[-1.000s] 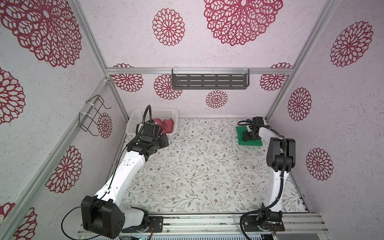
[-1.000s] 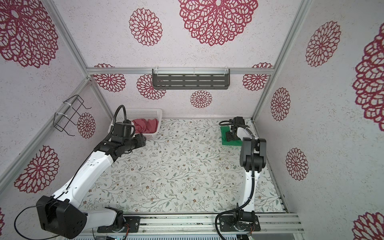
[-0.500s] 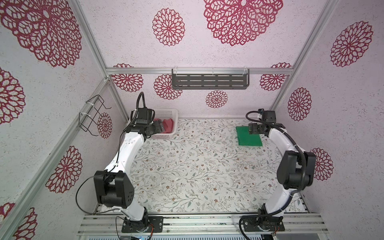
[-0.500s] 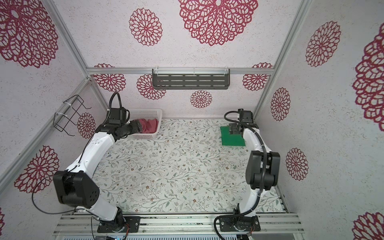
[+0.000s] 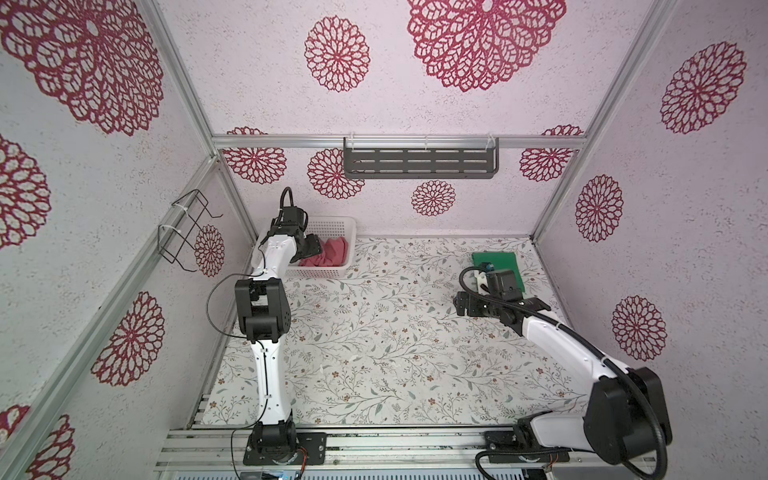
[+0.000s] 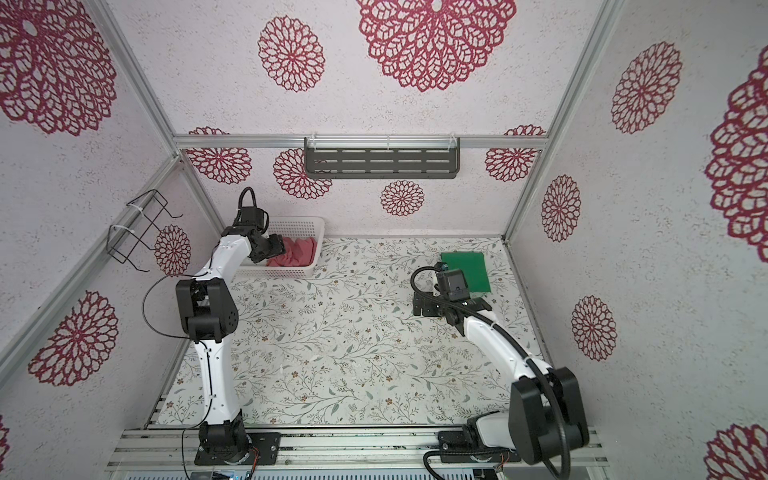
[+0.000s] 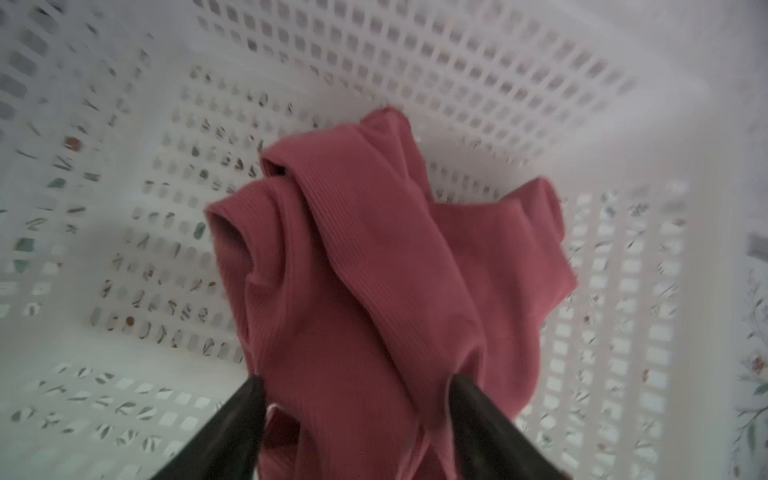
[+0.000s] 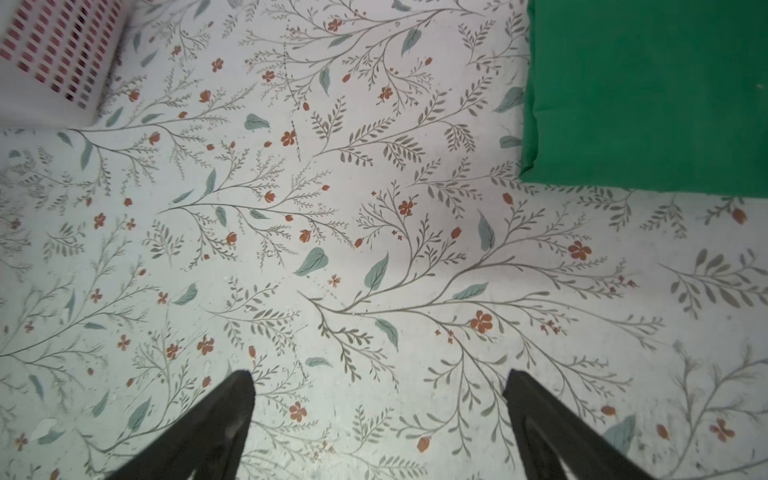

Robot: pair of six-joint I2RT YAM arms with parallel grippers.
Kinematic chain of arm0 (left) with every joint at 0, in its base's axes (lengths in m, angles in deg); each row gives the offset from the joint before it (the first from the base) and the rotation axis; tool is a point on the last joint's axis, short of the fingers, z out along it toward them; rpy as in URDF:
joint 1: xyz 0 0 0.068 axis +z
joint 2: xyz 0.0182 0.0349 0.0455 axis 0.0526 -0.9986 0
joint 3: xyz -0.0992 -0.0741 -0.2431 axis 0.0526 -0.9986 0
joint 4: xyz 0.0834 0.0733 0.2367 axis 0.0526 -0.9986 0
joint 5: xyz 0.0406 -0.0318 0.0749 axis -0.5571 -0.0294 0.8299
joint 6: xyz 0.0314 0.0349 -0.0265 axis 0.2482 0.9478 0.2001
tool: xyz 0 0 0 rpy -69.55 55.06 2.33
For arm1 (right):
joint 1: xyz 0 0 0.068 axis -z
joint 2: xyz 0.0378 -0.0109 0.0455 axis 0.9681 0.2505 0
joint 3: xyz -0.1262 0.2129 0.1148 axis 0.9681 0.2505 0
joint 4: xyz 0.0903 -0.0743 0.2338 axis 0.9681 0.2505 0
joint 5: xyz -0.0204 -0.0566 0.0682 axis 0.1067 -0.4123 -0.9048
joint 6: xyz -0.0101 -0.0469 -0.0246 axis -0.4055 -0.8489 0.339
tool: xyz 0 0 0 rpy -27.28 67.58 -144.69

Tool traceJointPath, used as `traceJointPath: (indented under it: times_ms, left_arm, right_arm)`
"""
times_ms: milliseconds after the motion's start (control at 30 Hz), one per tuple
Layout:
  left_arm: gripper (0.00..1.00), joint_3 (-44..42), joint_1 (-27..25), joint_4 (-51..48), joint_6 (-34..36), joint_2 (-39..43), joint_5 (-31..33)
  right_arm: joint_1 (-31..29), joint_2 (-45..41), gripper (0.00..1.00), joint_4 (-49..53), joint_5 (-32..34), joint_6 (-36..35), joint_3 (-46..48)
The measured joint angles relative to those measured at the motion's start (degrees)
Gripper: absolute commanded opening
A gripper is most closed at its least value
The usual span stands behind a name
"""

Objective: Fold and stack the tank tops
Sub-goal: 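Release the square with the right gripper while the left reaches into the basket, then lift a pink tank top from the basket with the left gripper onto the table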

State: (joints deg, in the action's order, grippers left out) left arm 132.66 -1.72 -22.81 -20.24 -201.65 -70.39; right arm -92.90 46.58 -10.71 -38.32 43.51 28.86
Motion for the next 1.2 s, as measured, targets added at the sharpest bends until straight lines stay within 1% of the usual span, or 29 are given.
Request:
traceJointPath:
  times_ms: [67, 100, 133, 200, 333, 400, 533, 633, 700, 800, 867, 967, 1067, 1167, 1200]
  left_arm:
    - [0.11, -0.4, 0.0, -0.2, -0.3, -0.6, -0.9]
    - [0.03, -0.8, 0.0, -0.3, -0.4, -0.6, -1.0]
    - [0.00, -0.8, 0.0, -0.4, -0.6, -0.5, -1.3]
    - [0.00, -0.5, 0.0, -0.4, -0.4, 0.0, -1.7]
    - [0.00, 1.2, -0.2, -0.9, 0.3, 3.5, -2.6]
    - [0.00, 1.4, -0.5, -0.9, 0.8, 7.5, -3.1]
    - [0.00, 1.9, -2.5, -1.4, 2.4, 19.9, -4.7]
    - [0.00, 1.8, -7.7, -1.6, 4.9, 30.6, -4.5]
    - [0.00, 0.3, -13.9, -0.7, 6.9, 38.5, -4.3]
    - [0.00, -0.8, -23.8, -0.8, 9.3, 47.2, -4.7]
    - [0.00, -1.3, -27.6, -0.8, 9.7, 51.1, -5.6]
    - [0.03, -4.6, -28.0, -0.1, 8.8, 54.6, -6.6]
    - [0.05, -13.4, -27.7, 3.1, 6.2, 55.8, -7.5]
    - [0.07, -23.8, -27.6, 7.6, 2.3, 52.6, -10.0]
    - [0.13, -26.7, -27.6, 9.4, 0.9, 50.0, -10.7]
  right_arm:
    - [0.0, -4.5, 0.97, 0.2, 0.4, 1.4, 1.6]
    - [0.0, -6.6, 0.97, 0.2, 0.5, 2.0, 2.2]
    - [0.0, -8.4, 0.97, 0.5, 0.5, 2.4, 2.7]
    - [0.0, -11.5, 0.97, 1.2, 0.4, 3.2, 3.4]
    - [0.0, -13.9, 0.98, 2.0, 0.3, 4.2, 4.7]
    - [0.0, -14.4, 0.97, 2.2, -0.2, 4.8, 5.7]
    - [0.0, -15.7, 0.96, 0.7, -2.1, 6.3, 8.1]
    - [0.0, -16.7, 0.96, -0.7, -3.1, 7.1, 8.7]
    - [0.0, -17.5, 0.93, -1.7, -3.5, 7.3, 8.7]
    - [0.0, -18.3, 0.91, -2.5, -3.7, 7.5, 8.7]
    - [0.0, -18.3, 0.90, -2.6, -3.7, 7.8, 8.6]
    - [0.0, -18.3, 0.90, -1.9, -3.5, 8.5, 8.6]
    - [0.0, -18.3, 0.89, -0.3, -3.0, 9.0, 8.6]
    - [0.0, -18.3, 0.89, 2.6, -1.6, 9.2, 8.3]
    - [0.0, -18.3, 0.89, 3.8, -0.9, 9.2, 8.0]
